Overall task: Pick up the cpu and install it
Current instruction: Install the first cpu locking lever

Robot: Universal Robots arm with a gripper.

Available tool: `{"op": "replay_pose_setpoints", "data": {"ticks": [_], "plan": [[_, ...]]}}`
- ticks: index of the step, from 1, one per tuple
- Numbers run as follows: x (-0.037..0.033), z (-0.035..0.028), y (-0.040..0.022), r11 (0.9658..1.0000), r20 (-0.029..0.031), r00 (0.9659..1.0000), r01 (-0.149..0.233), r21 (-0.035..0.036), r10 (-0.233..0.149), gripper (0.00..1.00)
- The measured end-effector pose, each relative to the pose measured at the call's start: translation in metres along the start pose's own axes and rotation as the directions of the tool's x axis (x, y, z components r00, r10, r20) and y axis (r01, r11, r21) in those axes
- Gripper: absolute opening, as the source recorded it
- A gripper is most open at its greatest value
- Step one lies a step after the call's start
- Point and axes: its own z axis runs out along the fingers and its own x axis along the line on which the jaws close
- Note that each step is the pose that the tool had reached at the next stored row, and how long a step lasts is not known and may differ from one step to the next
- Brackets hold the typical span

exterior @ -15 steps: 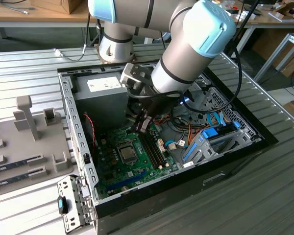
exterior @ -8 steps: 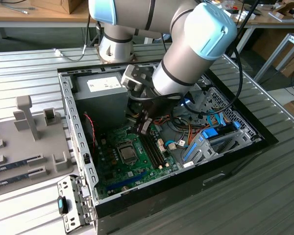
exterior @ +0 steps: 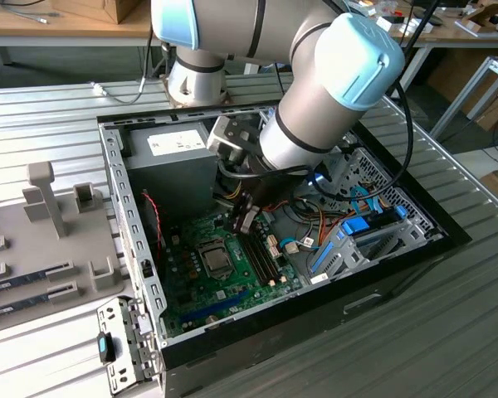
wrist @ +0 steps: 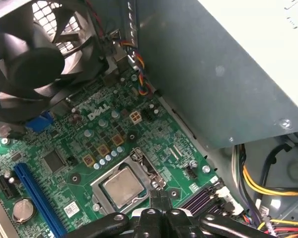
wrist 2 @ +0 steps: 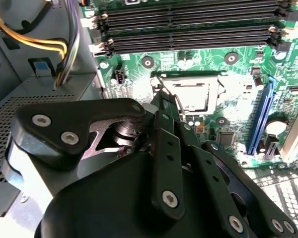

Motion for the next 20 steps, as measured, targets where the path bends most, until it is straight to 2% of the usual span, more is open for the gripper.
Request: {"op": "replay_pose_setpoints", "data": {"ticks": [10,13,15,16,17,18,20], "plan": [[0.0147,0.0076,-0.0132,1.0000,0.0000,1.0000,-0.001,0.0000,0.001,0.11],[0.0151,0.0102,-0.0142,1.0000,-0.0013,1.0000,-0.001,0.0012,0.001,0.11],[0.0151,0.0131,-0.0148,1.0000,-0.0083,1.0000,-0.003,0.0068,0.003,0.11],[0.0151,0.0143,-0.0151,0.9999,-0.0148,0.9999,-0.005,0.0118,0.005,0.11],[0.0151,0.0150,-0.0153,0.9999,-0.0189,0.9998,-0.006,0.0150,0.006,0.11],[0.0151,0.0158,-0.0155,0.9998,-0.0219,0.9997,-0.006,0.0173,0.007,0.11],[0.0151,0.0165,-0.0157,0.9998,-0.0236,0.9997,-0.007,0.0187,0.007,0.11]]}}
